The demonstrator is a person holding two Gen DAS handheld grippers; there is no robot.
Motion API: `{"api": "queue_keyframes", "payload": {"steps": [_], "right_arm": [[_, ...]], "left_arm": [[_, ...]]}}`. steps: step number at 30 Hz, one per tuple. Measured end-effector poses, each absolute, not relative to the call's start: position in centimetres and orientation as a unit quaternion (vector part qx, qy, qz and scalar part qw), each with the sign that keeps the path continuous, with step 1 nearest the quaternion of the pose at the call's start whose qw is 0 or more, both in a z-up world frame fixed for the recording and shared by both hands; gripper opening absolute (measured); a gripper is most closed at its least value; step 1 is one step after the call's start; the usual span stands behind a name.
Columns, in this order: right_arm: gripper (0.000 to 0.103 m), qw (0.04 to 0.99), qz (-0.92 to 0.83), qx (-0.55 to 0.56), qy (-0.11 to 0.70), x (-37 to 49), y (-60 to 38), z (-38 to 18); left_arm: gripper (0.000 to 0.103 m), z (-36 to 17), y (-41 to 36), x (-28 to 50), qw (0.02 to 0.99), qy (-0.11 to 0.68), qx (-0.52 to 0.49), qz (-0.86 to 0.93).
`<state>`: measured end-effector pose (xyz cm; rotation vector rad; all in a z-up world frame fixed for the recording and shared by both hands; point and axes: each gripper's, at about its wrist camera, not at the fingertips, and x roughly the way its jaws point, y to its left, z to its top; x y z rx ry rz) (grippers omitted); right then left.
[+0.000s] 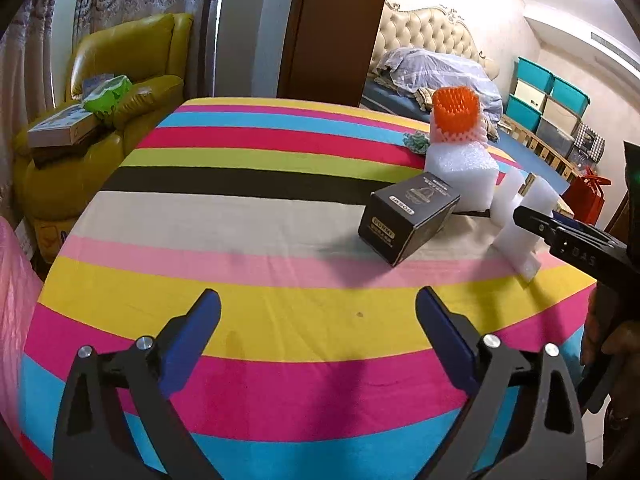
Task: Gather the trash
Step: 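Grasp a white foam block with the right tool while the left tool grasps the black DORMI box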
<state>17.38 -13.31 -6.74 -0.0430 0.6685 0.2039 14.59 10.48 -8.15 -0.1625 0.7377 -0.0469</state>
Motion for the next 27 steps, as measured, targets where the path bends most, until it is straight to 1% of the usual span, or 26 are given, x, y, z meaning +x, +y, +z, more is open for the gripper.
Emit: {"api": "queue_keyframes", "payload": {"steps": [1,6,11,16,22,23,24,26,27], "right_arm": [[0.053,0.940,0.103,-0.021,0.325,17.3,-13.3,-6.7],[0.052,0.951,0.099,-0.022,0.293,16.2,-13.5,-6.1],[0.052,0.957,0.095,0.003,0.275,15.7,-14.6,-5.7],[0.052,0.957,0.094,0.023,0.273,15.8,-15.4,-5.6],[0.052,0.956,0.095,0.027,0.276,15.6,-15.6,-5.6],[0.052,0.956,0.095,0.028,0.276,15.7,-15.6,-5.6],[0.052,0.956,0.095,0.029,0.276,15.7,-15.7,-5.6],[0.052,0.955,0.097,0.031,0.277,15.8,-15.8,-5.7],[0.052,0.955,0.097,0.032,0.277,15.8,-15.8,-5.7]], "left_arm": [[0.094,-8.1,10.5,14.4,0.930,0.357,-0.079,-0.023],[0.094,-8.0,10.3,14.5,0.931,0.357,-0.072,-0.021],[0.095,-7.3,7.3,15.2,0.932,0.359,0.009,-0.046],[0.095,-6.4,6.0,18.9,0.927,0.368,0.023,-0.073],[0.094,-7.2,4.3,24.0,0.905,0.403,0.069,-0.119],[0.092,-7.3,3.9,24.6,0.903,0.405,0.075,-0.125],[0.086,-7.4,3.6,24.9,0.901,0.406,0.079,-0.130],[0.068,-7.7,2.8,25.3,0.894,0.413,0.086,-0.147],[0.052,-7.8,2.5,25.3,0.893,0.415,0.089,-0.152]]}}
